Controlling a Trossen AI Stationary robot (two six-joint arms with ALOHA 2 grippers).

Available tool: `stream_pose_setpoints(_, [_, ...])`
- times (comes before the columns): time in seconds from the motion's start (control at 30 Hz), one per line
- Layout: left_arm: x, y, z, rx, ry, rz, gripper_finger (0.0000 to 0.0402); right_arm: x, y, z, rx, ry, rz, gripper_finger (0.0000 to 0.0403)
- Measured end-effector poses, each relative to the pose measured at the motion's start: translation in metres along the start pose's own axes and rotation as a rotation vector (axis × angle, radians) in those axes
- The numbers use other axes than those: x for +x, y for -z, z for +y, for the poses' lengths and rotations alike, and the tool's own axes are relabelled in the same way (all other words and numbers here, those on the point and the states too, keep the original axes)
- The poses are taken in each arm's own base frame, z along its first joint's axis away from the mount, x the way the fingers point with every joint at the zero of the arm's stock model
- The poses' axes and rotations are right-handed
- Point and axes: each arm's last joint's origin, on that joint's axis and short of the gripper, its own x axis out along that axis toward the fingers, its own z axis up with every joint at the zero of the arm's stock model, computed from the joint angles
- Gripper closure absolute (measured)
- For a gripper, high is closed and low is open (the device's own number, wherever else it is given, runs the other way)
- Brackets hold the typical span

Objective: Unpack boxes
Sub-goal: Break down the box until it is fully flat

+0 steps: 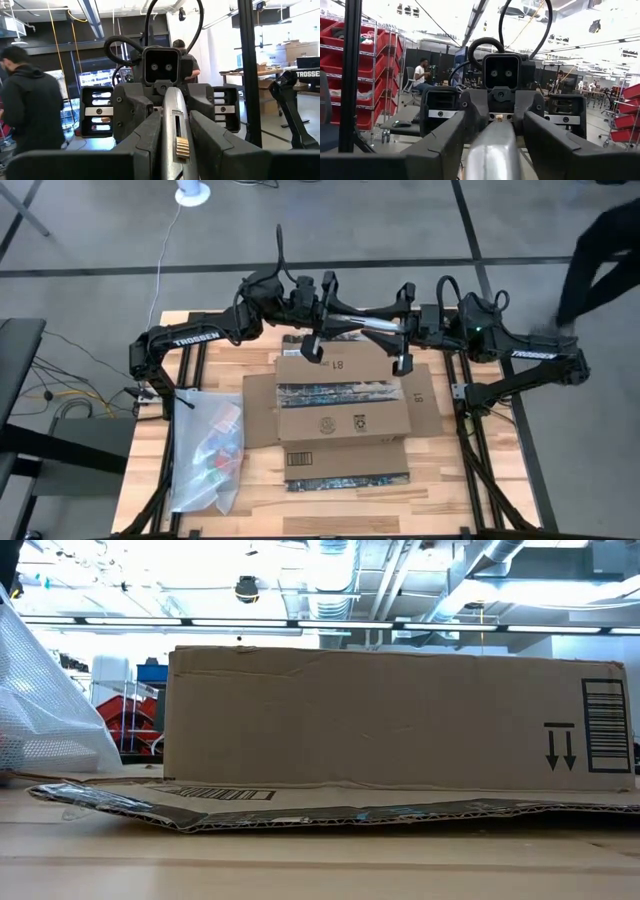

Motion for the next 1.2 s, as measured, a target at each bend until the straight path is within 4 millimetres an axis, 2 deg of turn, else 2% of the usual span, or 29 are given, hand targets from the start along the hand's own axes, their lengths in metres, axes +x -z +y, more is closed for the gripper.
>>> stream_pose_setpoints(0.17, [0.0, 0.001, 0.0, -0.005, 0.001, 0.003, 0.0333, 0.0, 0.003, 0.0, -0.012, -0.003, 0.036, 0.0271])
stream_pose_setpoints(0.43, [0.0, 0.001, 0.0, -0.004, 0.001, 0.002, 0.0333, 0.0, 0.006, -0.005, -0.033, 0.007, 0.054, 0.0281])
stream_pose_setpoints(0.6, [0.0, 0.002, 0.001, -0.003, -0.019, 0.007, 0.0333, 0.0, 0.007, -0.006, -0.077, 0.02, 0.067, 0.0338])
stream_pose_setpoints(0.7, [0.0, 0.002, 0.001, -0.003, -0.019, 0.011, 0.0333, 0.0, 0.007, -0.006, -0.091, 0.02, 0.068, 0.0339])
stream_pose_setpoints(0.87, [0.0, 0.004, 0.001, -0.016, -0.021, 0.032, 0.0275, -0.001, 0.007, -0.008, -0.092, 0.026, 0.077, 0.0339])
stream_pose_setpoints(0.97, [-0.001, 0.006, 0.001, -0.03, -0.024, 0.058, 0.0255, -0.002, 0.007, -0.008, -0.098, 0.024, 0.081, 0.0339])
stream_pose_setpoints(1.2, [-0.014, 0.014, 0.0, -0.012, -0.027, 0.26, 0.0255, -0.01, 0.008, -0.01, -0.077, 0.012, 0.126, 0.0339])
